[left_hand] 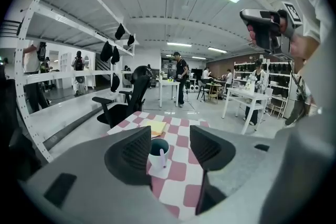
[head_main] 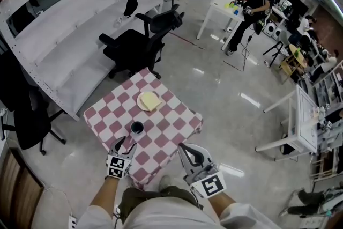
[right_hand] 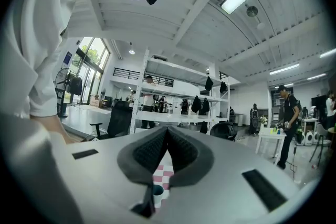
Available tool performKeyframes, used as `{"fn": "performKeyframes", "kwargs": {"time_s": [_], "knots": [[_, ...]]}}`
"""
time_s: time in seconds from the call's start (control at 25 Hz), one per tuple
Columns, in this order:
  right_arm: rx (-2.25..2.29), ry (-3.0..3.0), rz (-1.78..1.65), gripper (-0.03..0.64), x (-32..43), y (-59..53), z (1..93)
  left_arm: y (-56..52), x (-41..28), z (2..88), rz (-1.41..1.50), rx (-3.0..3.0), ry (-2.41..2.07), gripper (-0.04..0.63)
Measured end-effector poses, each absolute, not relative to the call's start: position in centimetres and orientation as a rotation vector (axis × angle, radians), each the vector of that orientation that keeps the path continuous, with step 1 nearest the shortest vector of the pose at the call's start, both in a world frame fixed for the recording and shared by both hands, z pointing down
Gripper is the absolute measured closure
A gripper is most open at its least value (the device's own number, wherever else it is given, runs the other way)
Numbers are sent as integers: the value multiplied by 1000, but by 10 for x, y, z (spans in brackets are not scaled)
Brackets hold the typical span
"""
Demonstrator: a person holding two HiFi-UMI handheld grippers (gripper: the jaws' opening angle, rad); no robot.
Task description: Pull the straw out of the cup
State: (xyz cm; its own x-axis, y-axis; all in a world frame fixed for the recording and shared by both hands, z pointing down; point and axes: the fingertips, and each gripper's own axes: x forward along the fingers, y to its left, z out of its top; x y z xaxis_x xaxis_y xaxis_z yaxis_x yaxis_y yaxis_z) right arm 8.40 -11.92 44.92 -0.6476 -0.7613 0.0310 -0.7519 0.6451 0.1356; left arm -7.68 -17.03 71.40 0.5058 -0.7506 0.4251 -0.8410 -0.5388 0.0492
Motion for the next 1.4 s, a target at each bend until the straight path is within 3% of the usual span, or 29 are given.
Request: {"fn": "performKeyframes", "kwargs": {"time_s": [1.08, 1.4], "knots": [[1291, -2715, -159, 614, 92, -132, 463, -198, -70, 816, 711, 2333, -1240, 390], [1294, -2699, -155, 614, 95, -136, 468, -205, -68, 815, 708, 2334, -1268, 443]]}}
